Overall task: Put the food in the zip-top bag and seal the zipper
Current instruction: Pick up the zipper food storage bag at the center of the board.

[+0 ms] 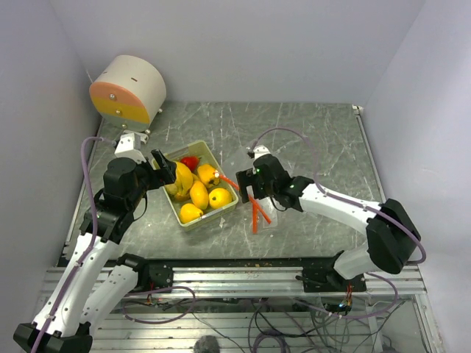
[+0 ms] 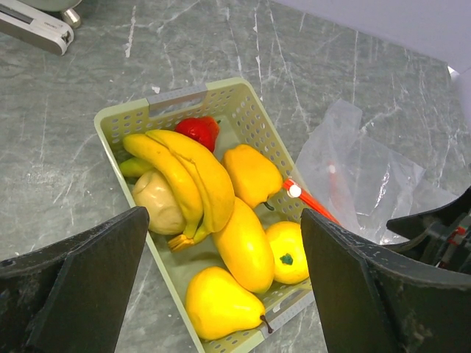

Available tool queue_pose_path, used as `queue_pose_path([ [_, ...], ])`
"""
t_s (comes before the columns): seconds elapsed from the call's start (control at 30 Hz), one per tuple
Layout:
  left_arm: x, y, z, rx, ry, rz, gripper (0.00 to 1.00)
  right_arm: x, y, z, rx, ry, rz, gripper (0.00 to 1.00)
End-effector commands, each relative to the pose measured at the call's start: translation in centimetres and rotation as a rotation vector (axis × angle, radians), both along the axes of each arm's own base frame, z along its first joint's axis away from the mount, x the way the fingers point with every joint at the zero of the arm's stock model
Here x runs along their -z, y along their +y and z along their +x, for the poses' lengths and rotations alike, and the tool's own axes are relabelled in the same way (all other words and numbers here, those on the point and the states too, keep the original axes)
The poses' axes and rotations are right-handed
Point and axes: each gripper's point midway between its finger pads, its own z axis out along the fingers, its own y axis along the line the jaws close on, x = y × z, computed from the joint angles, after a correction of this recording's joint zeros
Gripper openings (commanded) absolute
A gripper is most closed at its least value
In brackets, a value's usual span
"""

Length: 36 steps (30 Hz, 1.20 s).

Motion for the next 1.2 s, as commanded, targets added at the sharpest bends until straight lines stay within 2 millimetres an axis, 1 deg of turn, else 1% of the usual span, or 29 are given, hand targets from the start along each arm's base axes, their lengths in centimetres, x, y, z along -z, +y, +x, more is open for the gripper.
queue_pose_path([
  [0.0, 0.0, 0.0, -0.1, 0.008, 0.001, -0.005, 0.96, 1.8, 0.5, -0.1, -0.023, -0.012, -0.057, 0.94],
  [0.07, 0.0, -0.1, -0.2, 0.013, -0.001, -0.007, 0.96, 2.5, 0.0, 0.3, 0.006, -0.012, -0.095, 0.93],
  [0.13, 0.0, 0.0, -0.2, 0.012, -0.002, -0.006, 0.96, 3.0, -0.3, 0.7, 0.034, -0.012, -0.120, 0.90],
  [0.2, 0.0, 0.0, -0.2, 0.009, 0.002, -0.002, 0.96, 3.4, -0.5, 0.9, 0.050, -0.015, -0.131, 0.83],
  [0.3, 0.1, 0.0, -0.2, 0.010, 0.005, -0.001, 0.96, 3.9, -0.7, 1.3, 0.065, -0.021, -0.148, 0.65],
  [0.33, 0.1, 0.0, -0.2, 0.011, 0.005, -0.001, 0.95, 4.1, -0.9, 1.4, 0.075, -0.023, -0.158, 0.56],
  [0.37, 0.1, 0.0, -0.2, 0.011, 0.004, -0.002, 0.95, 4.0, -1.0, 1.5, 0.083, -0.025, -0.167, 0.43],
  [0.43, 0.2, 0.0, -0.2, 0.012, 0.008, 0.001, 0.95, 3.6, -1.3, 1.6, 0.101, -0.031, -0.170, 0.10],
  [0.47, 0.2, 0.0, -0.2, 0.012, 0.008, 0.000, 0.95, 3.1, -1.3, 1.7, 0.106, -0.037, -0.164, 0.00],
  [0.57, 0.1, -0.4, -0.1, 0.030, 0.005, -0.013, 0.95, 0.7, -0.9, 1.7, 0.100, -0.061, -0.113, 0.00],
  [0.63, -0.1, -1.7, -0.1, 0.088, -0.011, -0.048, 0.93, -1.3, 0.0, 1.3, 0.069, -0.075, -0.047, 0.00],
  [0.67, -0.3, -2.5, -0.1, 0.127, -0.021, -0.076, 0.91, -2.2, 0.5, 1.1, 0.050, -0.083, -0.010, 0.00],
  [0.77, -1.2, -5.8, -0.5, 0.280, -0.077, -0.209, 0.87, -5.1, 2.3, 0.2, -0.035, -0.109, 0.115, 0.00],
  [0.8, -1.7, -6.9, -0.6, 0.334, -0.101, -0.262, 0.85, -5.9, 2.7, -0.1, -0.063, -0.113, 0.152, 0.00],
  [0.83, -2.8, -8.0, -0.7, 0.388, -0.149, -0.319, 0.83, -6.9, 3.1, -0.5, -0.085, -0.122, 0.187, 0.00],
  [0.87, -3.1, -9.0, -1.0, 0.443, -0.162, -0.372, 0.80, -7.5, 3.5, -0.8, -0.105, -0.124, 0.212, 0.00],
  [0.93, -3.8, -10.7, -1.5, 0.539, -0.178, -0.458, 0.73, -8.8, 3.7, -0.6, -0.102, -0.142, 0.239, 0.00],
  [1.0, -3.6, -11.8, -1.9, 0.605, -0.173, -0.480, 0.70, -10.2, 3.7, -0.1, -0.077, -0.168, 0.262, 0.00],
  [1.03, -3.4, -12.1, -1.9, 0.614, -0.170, -0.473, 0.69, -10.5, 3.7, 0.1, -0.060, -0.177, 0.272, 0.00],
  [1.1, -2.9, -12.8, -2.2, 0.627, -0.164, -0.451, 0.69, -12.6, 3.8, 0.8, -0.019, -0.208, 0.318, 0.00],
  [1.17, -2.7, -13.7, -2.7, 0.641, -0.173, -0.424, 0.70, -13.9, 4.0, 1.4, 0.011, -0.224, 0.349, 0.00],
])
